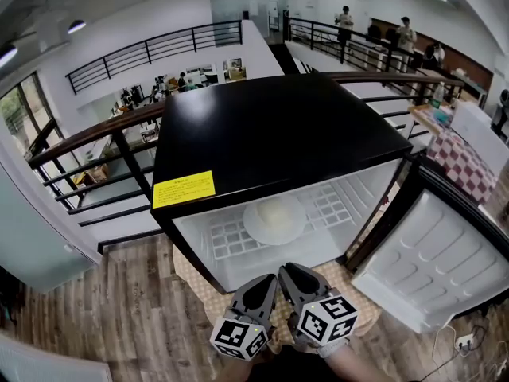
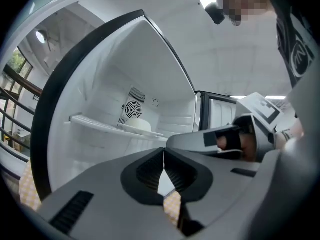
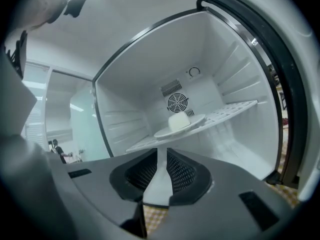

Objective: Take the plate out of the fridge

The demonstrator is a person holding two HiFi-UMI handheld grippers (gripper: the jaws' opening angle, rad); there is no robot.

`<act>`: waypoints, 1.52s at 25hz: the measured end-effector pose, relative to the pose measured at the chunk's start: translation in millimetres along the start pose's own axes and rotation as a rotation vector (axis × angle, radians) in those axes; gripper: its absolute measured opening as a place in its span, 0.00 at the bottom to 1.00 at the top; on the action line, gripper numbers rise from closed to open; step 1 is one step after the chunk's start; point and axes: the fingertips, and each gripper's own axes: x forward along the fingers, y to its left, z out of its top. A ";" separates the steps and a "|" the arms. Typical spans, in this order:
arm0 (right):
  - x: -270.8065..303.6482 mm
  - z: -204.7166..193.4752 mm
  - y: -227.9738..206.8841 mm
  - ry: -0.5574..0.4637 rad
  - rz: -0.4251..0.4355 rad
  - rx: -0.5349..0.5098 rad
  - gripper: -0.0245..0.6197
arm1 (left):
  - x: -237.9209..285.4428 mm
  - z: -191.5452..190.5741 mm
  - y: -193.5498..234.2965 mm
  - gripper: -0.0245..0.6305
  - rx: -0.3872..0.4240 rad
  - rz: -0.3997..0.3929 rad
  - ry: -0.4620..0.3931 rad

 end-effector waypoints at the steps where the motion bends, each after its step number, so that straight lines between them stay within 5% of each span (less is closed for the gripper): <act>1: 2.8 4.8 -2.5 -0.013 -0.002 0.033 0.13 | 1.5 0.1 0.8 0.05 -0.001 0.000 -0.001; 5: 14.1 19.0 -16.5 -0.041 -0.022 0.179 0.13 | 6.3 -3.2 4.3 0.05 -0.010 0.006 0.003; 10: 24.1 31.2 -24.7 -0.048 -0.026 0.222 0.17 | 10.1 -7.0 4.7 0.05 -0.010 0.007 0.008; 22: 33.8 39.4 -50.2 -0.090 -0.103 0.635 0.20 | 9.4 -10.6 2.1 0.05 -0.018 0.005 0.017; 38: 12.5 36.1 -41.0 -0.127 -0.027 0.786 0.13 | 6.2 -14.6 2.9 0.05 -0.019 0.021 0.022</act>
